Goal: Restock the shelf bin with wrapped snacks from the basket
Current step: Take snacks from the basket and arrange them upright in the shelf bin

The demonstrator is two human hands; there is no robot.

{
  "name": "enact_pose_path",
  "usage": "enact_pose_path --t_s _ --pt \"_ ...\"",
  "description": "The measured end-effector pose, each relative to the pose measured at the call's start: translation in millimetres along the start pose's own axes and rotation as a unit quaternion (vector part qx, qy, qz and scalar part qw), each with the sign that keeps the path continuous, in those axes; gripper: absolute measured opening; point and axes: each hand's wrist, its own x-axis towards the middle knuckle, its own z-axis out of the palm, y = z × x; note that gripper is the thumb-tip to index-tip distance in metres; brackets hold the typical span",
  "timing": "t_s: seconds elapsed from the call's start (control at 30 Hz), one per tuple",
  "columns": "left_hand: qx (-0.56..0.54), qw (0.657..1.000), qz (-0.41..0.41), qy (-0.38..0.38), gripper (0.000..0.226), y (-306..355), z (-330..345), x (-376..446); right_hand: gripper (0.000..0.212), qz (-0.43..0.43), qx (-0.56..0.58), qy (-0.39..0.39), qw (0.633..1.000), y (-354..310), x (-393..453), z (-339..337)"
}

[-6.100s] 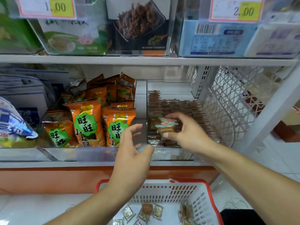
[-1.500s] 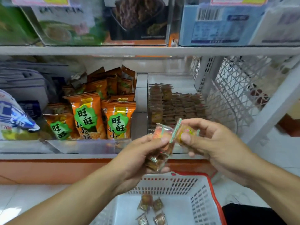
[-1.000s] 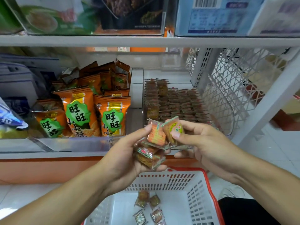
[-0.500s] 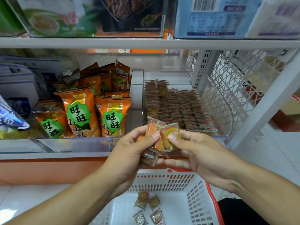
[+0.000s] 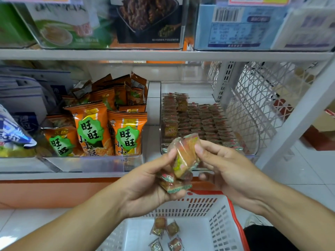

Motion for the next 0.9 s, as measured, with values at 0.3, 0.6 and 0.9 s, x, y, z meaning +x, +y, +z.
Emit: enact_pose_path --t_s 0.3,0.6,0.9 --pt "0.071 0.981 0.063 0.167 0.047 -12.8 -1.0 6.8 0.045 -0.098 0.053 0.122 0.986 -12.6 5.4 -15.8" --pt "0.09 0.97 0.135 0.18 0.036 -17.1 2.1 5.9 0.041 0.006 0.008 0.02 1.0 5.4 -2.5 0.5" --pt "0.141 0.952 0.194 0.19 0.034 -14.7 3.2 3.1 0.021 0.003 -0.085 0.003 0.996 24.1 -5.6 24.2"
